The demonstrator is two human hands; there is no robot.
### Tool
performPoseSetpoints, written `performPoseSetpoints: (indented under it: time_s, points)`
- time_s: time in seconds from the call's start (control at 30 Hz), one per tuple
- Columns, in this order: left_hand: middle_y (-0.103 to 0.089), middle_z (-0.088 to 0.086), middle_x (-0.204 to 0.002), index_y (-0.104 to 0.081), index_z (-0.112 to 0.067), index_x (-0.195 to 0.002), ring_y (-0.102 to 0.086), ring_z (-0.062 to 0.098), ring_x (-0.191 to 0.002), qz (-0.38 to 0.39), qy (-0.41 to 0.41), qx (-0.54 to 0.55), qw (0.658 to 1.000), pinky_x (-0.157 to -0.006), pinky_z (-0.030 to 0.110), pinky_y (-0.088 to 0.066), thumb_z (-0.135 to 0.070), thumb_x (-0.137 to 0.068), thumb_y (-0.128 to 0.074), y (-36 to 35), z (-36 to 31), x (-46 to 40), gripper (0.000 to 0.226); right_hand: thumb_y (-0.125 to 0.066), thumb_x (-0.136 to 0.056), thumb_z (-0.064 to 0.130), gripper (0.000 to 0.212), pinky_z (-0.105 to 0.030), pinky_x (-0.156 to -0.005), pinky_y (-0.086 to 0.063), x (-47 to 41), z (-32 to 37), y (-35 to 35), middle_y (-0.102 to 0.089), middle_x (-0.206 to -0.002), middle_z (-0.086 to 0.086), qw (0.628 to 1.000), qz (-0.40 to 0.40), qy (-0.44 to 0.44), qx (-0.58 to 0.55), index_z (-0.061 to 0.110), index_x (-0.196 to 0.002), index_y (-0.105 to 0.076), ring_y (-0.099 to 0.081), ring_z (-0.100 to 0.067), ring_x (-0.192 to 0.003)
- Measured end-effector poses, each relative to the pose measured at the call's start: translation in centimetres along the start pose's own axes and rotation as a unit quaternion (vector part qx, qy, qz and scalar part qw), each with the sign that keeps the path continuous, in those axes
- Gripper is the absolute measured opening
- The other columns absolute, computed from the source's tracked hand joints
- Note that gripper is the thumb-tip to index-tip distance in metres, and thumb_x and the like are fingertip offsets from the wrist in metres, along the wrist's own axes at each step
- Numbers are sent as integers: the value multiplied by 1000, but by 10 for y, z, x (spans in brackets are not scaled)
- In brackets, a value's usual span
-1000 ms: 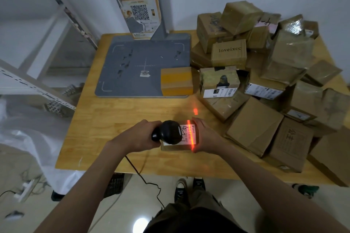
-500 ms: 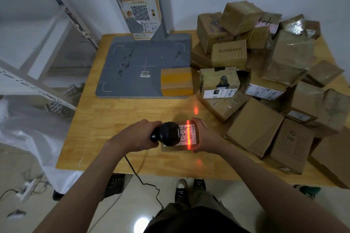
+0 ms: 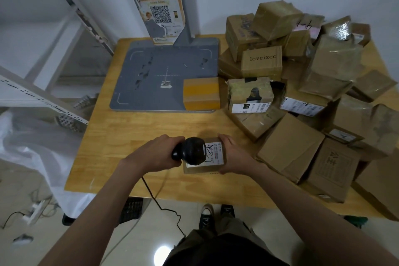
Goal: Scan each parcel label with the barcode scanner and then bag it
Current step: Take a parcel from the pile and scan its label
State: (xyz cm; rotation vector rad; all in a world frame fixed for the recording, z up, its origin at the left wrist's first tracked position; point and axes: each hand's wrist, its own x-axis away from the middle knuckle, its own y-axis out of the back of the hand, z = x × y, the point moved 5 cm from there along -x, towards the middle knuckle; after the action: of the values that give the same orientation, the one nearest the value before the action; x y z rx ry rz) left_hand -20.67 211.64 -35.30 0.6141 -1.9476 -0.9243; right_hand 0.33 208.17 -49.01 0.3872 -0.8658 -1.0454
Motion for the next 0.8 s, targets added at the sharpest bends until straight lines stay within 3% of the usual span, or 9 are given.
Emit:
performPoseSetpoints:
  time_s: [0.17, 0.43, 0.67, 0.8]
  points:
    - [-64, -8, -77, -59, -25, -105, -62, 12, -72, 2, 8, 11, 1000, -61, 37, -51, -15, -76, -69, 0, -2, -1, 32, -94, -59, 26, 132, -40, -106, -48, -1, -2, 3, -12, -163, 0, 1000, 6, 0, 4, 20, -158, -6, -39, -23, -138]
    - [-65, -5, -79, -59, -25, -104, -61, 12, -75, 0, 0, 41, 999, -67, 36, -53, -12, -76, -69, 4, -12, -8, 32, -93, -58, 27, 131, -44, -96, -54, 5, -1, 14, -14, -160, 5, 1000, -7, 5, 18, 23, -157, -8, -49, -26, -128]
    - [-60, -15, -76, -56, -36, -106, -58, 3, -72, -18, -85, 70, 994, -62, 23, -43, -13, -81, -71, 23, -47, -19, 37, -90, -62, 38, 123, -48, -111, -41, 41, 6, 39, -14, -160, 5, 997, -68, -2, 24, 25, -157, -13, -26, -25, -144]
    - [-54, -16, -67, -51, -40, -90, -56, -7, -64, -16, -155, 71, 985, -54, 13, -37, -7, -85, -68, 31, -84, -21, 38, -88, -63, 45, 113, -45, -109, -43, 79, 11, 52, -23, -156, 4, 991, -128, -19, 45, 26, -153, -23, -31, -25, -141]
